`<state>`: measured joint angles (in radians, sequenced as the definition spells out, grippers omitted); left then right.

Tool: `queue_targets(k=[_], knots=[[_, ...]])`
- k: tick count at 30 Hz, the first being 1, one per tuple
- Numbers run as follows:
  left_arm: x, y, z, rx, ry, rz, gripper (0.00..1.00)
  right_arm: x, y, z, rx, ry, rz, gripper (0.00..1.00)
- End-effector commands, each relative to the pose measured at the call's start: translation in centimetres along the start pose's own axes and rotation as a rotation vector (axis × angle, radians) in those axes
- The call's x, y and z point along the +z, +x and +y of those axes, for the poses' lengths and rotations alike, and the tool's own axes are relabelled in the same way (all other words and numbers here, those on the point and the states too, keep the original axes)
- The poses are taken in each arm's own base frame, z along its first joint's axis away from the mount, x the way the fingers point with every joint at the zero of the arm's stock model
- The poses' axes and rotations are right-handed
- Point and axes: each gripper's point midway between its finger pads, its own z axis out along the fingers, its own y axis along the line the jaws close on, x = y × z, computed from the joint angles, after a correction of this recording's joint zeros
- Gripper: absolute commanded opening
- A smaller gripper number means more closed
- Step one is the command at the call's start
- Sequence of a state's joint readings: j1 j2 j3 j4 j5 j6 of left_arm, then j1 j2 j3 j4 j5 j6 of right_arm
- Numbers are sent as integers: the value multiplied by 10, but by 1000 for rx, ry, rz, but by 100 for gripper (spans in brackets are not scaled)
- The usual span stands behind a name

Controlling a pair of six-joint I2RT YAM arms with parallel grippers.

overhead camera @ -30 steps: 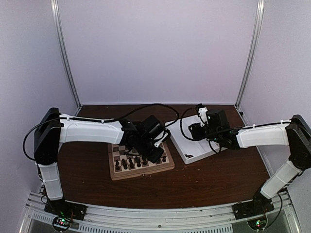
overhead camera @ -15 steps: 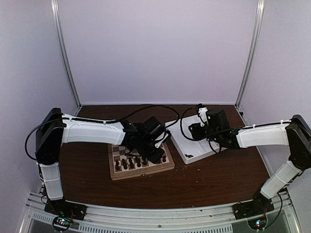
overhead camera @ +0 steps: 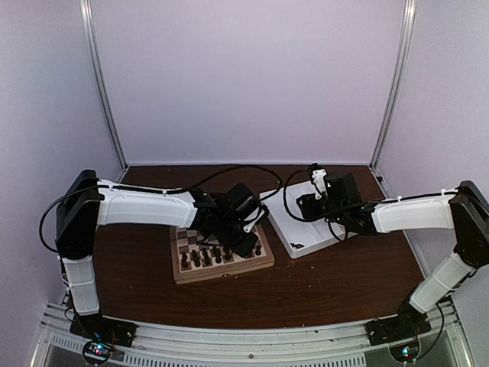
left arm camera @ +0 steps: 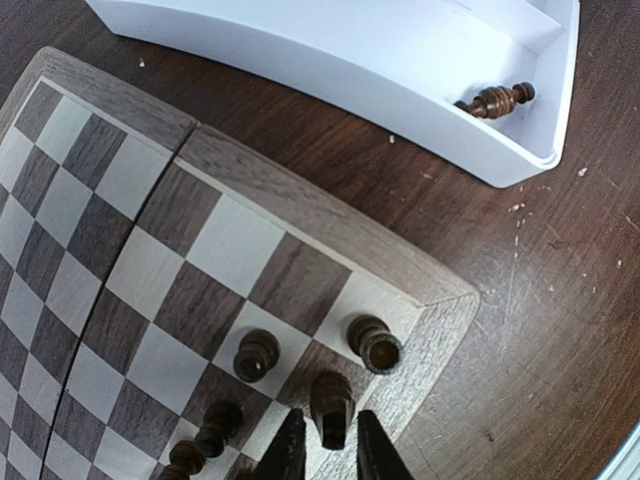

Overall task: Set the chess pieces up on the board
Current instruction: Place the chess piece on the chessboard.

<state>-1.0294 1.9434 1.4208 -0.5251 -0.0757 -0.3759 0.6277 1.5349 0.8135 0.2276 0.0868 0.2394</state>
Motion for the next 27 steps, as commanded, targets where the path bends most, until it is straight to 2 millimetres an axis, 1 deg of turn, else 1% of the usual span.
queue_targets(k=[1,5,9,13,16,18,21,24,25,26,27], knots=[[-6,-14,-5,10,6,-35,19,-3,-7,-4,12,18,-18,49],[-17,-19,-7,10,10,-45,19,-2,-7,-4,11,18,-15,49],[-32,-27,-7,6,16,-74,19,-3,-7,-5,16,23,-13,49],[-51,-40,-8,-6,24,-123,19,-10,-8,-6,40,15,-19,49],[-64,-51,-5,-7,3,-156,19,-19,-4,-15,81,62,28,49],[-72,-59,0,-8,-23,-179,19,-23,6,-19,112,81,110,49],[-84,-70,1,-13,-31,-218,19,-28,27,-14,152,47,247,49],[-93,-77,1,-10,-29,-249,20,-35,49,-10,149,22,394,50],[-95,-78,1,-7,-32,-255,20,-38,54,-7,132,7,442,50],[-97,-79,2,-5,-35,-260,20,-39,52,-2,109,-18,474,51],[-98,-80,3,-1,-38,-265,21,-42,55,0,85,-27,520,52]])
